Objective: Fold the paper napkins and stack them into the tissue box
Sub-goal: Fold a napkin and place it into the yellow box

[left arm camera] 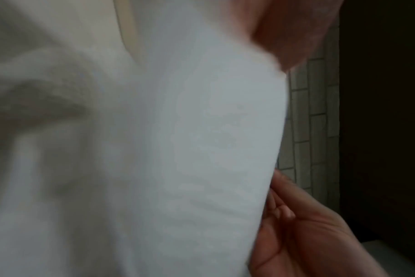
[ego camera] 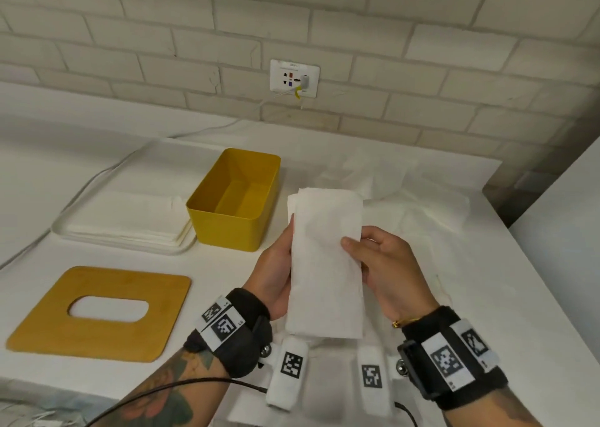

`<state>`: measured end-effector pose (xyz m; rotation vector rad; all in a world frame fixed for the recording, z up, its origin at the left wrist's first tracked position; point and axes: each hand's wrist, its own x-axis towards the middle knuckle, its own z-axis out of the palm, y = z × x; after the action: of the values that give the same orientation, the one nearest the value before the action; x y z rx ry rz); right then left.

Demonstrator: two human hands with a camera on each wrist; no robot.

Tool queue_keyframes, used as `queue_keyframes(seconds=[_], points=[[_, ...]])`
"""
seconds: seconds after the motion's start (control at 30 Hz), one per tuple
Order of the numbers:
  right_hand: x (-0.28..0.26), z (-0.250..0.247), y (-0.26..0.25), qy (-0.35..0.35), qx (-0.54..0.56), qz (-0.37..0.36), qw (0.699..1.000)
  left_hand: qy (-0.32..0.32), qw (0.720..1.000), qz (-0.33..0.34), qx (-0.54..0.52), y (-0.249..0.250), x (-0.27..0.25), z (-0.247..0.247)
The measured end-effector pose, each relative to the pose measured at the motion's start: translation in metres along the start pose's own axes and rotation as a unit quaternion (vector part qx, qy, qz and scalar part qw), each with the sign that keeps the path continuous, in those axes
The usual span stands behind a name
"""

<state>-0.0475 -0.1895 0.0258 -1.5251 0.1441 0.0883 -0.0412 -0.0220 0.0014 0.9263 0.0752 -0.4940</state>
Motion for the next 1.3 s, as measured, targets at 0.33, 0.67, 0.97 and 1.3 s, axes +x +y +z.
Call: queue_keyframes(seconds=[0.33, 0.67, 0.97, 1.3], points=[[0.012, 0.001, 0.000, -0.011, -0.057, -0.011, 0.998, 0.024, 0.999, 0.035, 0.022, 0.008, 0.002, 0.002], [-0.012, -0.016, 0.027, -0.099, -0.142, 0.086, 0.981, 0.074, 0.992, 0.084, 0.049, 0.022, 0.007, 0.003], [0.010, -0.035, -0.042, -0.084, -0.080, 0.035, 0.993, 0.020, 0.993, 0.049, 0.106, 0.031, 0.004, 0.010], [0.093, -0.010, -0.069, -0.040, -0.127, -0.001, 0.991, 0.017, 0.965, 0.035, 0.259, 0.035, -0.016, -0.028]])
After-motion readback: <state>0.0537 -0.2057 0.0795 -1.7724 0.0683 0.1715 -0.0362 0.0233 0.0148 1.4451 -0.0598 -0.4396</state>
